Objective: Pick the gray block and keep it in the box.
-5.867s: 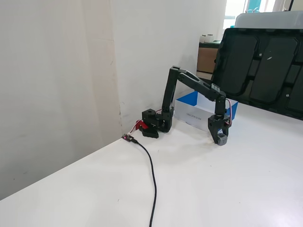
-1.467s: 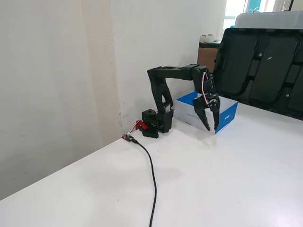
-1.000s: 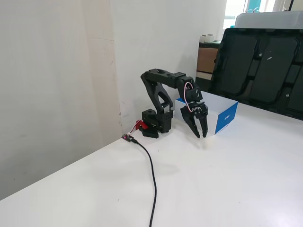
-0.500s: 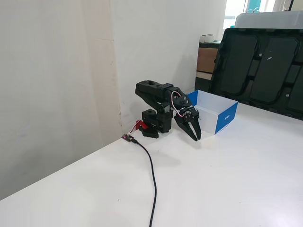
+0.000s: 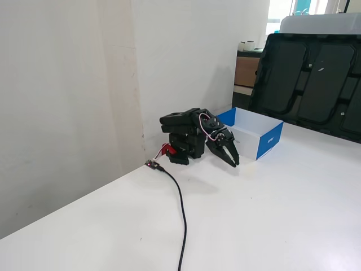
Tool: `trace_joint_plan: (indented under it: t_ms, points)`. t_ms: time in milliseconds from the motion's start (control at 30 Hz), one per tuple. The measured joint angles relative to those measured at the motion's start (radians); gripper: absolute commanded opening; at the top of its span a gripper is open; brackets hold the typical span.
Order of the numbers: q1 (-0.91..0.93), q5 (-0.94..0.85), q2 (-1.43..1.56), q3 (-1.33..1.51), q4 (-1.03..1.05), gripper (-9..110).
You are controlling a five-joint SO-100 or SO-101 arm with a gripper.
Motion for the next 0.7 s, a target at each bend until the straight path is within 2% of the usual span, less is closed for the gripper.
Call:
trace_joint_plan:
  t_ms: [700]
  points:
    - [0.011, 0.002, -0.002, 0.005, 0.069, 0]
